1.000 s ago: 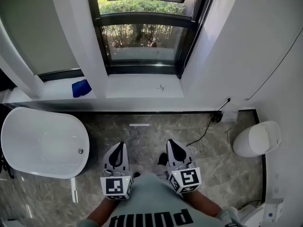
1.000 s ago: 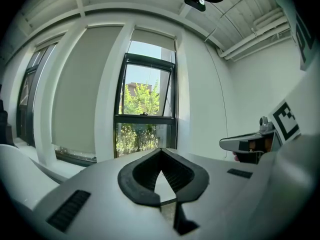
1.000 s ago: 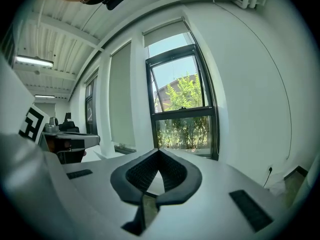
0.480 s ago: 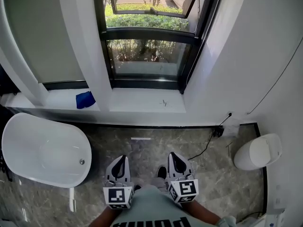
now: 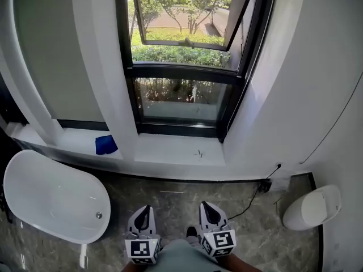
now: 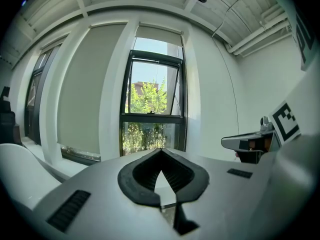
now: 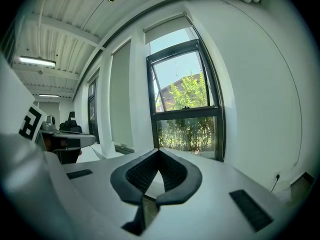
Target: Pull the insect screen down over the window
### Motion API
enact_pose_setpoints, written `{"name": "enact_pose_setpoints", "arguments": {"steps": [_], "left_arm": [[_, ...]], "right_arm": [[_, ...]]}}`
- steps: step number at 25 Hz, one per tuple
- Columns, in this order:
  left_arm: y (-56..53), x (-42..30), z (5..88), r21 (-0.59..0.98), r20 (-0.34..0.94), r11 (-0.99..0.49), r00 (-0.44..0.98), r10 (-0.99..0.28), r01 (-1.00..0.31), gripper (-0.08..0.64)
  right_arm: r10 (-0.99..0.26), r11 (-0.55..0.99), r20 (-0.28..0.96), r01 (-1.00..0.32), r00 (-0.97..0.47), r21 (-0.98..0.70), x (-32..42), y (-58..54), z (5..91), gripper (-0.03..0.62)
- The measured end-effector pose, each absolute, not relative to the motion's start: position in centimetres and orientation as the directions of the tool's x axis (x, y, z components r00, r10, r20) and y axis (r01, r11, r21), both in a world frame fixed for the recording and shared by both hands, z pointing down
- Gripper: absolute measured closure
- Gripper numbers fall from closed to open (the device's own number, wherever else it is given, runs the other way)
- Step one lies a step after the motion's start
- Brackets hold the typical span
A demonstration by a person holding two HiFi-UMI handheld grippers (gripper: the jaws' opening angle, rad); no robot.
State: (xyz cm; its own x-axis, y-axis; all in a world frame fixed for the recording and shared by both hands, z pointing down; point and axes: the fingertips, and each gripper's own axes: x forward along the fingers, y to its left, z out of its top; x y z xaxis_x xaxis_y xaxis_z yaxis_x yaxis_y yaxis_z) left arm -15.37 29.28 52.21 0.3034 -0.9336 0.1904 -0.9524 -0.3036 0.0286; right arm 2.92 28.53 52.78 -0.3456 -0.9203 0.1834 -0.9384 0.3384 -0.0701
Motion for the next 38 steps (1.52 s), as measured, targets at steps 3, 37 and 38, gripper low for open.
{"name": "enact_pose_setpoints", "arguments": {"steps": [3,37,38], "left_arm": [[26.9,-14.2,51.3,0.021,0.183,-0.297,0.295,-0.938,-0.955,0.548],[3.6,-3.6,49.9,-0.001,0.158,-0.27,0.266,-0.951,-0.963,0.548],[2.4,-3.6,49.9,0.0,0.158,-0.283,0.28,-0.947,-0.959,0.548]], "right_arm": [[-0.917,0.35,0.176,-0.934,-0.358,-0.075,4.0,25.9,52.1,0.595],[-0.914,0.376,0.127,-0.922,-0.385,-0.089,14.0,3.3,51.8,0.595],[-0.918,0.368,0.123,-0.925,-0.378,-0.091,14.0,2.5,51.6,0.595]]}}
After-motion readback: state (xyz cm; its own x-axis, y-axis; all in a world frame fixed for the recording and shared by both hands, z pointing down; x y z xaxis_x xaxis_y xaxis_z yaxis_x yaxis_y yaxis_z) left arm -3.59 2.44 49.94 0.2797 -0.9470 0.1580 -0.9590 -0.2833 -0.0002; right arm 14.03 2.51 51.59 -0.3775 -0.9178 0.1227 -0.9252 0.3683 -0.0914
